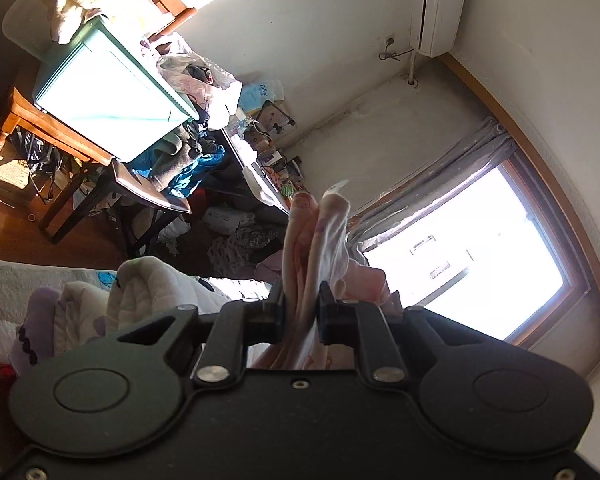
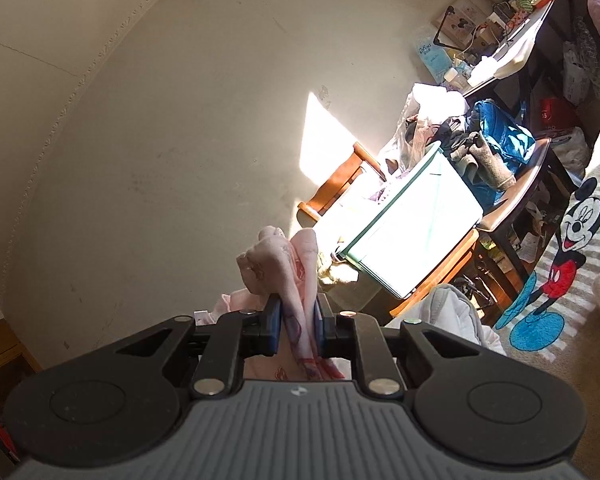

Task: Fold clothes
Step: 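Lift the folded garment with both grippers and carry it to the clothes stack, then lower the garment onto the stack and open both grippers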

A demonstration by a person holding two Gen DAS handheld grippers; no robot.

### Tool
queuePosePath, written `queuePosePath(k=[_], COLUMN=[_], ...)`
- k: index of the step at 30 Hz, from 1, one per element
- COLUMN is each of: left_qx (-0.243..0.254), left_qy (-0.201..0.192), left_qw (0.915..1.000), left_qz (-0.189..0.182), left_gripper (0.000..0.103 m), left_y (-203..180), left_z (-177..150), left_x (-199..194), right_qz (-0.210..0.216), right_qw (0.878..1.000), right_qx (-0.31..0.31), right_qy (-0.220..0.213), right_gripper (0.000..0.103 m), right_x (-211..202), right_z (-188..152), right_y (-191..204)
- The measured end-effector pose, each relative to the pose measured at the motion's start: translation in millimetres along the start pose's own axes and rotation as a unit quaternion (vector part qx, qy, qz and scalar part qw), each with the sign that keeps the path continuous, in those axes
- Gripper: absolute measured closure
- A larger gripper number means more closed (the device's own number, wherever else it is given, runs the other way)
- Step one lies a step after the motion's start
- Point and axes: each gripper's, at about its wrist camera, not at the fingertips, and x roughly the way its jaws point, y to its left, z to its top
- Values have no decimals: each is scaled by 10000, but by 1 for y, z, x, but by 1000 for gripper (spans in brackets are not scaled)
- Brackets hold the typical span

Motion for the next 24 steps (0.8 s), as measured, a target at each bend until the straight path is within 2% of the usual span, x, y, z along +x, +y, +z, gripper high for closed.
queuePosePath(k=[5, 8, 12, 13, 14, 15, 18, 20, 22, 23, 24], left_qx=[-21, 278, 834, 1091, 1376, 1623, 2311, 2775, 3093, 3180, 3232], left_qy=[71, 142, 52, -83, -245, -398, -845, -1071, -863, -626, -287], left_qw=[9994, 9979, 9928, 9892, 9838, 9789, 9613, 9476, 9428, 9416, 9396], left_qz=[334, 565, 853, 975, 1122, 1180, 1241, 1161, 891, 913, 1086], left_gripper=[91, 90, 71, 69, 60, 59, 59, 59, 59, 59, 59], left_y=[16, 20, 17, 12, 7, 2, -10, -17, -17, -15, -11], left_z=[0, 0, -4, -7, -9, -13, -25, -34, -44, -50, -54], left_x=[14, 20, 15, 11, 6, 2, -8, -14, -8, 0, 12], right_qz=[-312, -548, -887, -922, -932, -941, -907, -947, -979, -995, -1176], right_qw=[9995, 9981, 9888, 9857, 9835, 9819, 9810, 9771, 9703, 9666, 9619], right_qx=[32, -273, -1200, -1407, -1548, -1642, -1713, -1903, -2203, -2353, -2465], right_qy=[-40, 3, 8, 23, 38, 31, 2, -59, -167, -221, -113], right_gripper=[85, 85, 83, 82, 80, 77, 69, 69, 69, 69, 71], right_x=[17, 25, 26, 25, 24, 23, 17, 12, 7, 4, 8], right_z=[-3, -12, -27, -31, -35, -38, -48, -56, -67, -72, -76], right_y=[-25, -25, -8, -3, 2, 5, 10, 16, 24, 28, 29])
